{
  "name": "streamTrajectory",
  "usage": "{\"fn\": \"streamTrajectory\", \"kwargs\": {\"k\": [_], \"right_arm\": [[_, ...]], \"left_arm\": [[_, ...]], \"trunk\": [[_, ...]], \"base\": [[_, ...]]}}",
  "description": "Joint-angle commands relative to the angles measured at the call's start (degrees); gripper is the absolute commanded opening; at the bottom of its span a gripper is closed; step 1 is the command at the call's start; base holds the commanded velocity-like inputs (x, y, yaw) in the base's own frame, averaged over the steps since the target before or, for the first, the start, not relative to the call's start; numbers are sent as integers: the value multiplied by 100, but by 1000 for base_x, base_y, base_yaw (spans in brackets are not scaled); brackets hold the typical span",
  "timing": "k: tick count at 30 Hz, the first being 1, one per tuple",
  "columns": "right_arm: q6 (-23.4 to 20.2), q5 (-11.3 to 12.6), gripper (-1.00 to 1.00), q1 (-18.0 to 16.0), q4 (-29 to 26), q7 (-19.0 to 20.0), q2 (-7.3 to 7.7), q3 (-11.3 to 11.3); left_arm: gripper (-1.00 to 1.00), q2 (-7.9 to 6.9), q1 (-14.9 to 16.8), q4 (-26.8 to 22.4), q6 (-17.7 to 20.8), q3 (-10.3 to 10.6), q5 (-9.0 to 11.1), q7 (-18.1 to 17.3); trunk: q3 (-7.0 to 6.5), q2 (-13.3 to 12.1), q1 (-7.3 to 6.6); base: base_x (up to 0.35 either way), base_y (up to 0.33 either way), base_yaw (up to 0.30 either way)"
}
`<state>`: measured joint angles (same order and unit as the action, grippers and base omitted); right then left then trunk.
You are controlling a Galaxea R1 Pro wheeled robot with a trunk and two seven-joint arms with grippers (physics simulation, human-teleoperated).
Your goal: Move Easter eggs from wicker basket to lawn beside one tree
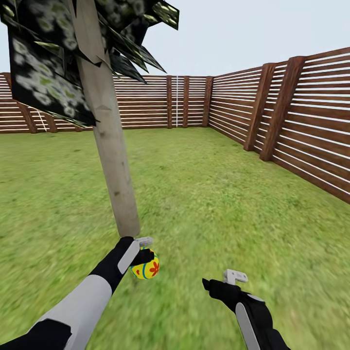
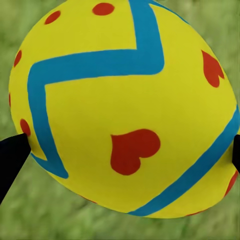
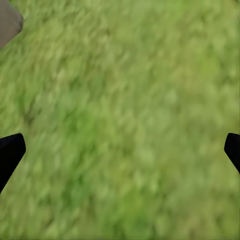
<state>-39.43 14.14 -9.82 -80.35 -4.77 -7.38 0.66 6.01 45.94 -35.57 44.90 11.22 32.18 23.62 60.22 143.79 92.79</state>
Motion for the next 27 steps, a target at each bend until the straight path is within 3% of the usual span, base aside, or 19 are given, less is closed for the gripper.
{"fn": "streamTrajectory", "kwargs": {"k": [1,10,27], "right_arm": [[-20,59,100,-3,-7,-50,0,4],[-20,59,100,-3,-7,-50,0,12],[-20,55,100,-3,-8,-50,0,9]], "left_arm": [[-100,-3,3,-9,10,18,60,55],[-100,-3,-5,-27,4,0,49,56],[-100,-7,-6,-29,-175,28,51,55]], "trunk": [[6,2,-1],[50,5,4],[426,28,48]], "base": [[7,1,0],[1,0,0],[0,0,0]]}}
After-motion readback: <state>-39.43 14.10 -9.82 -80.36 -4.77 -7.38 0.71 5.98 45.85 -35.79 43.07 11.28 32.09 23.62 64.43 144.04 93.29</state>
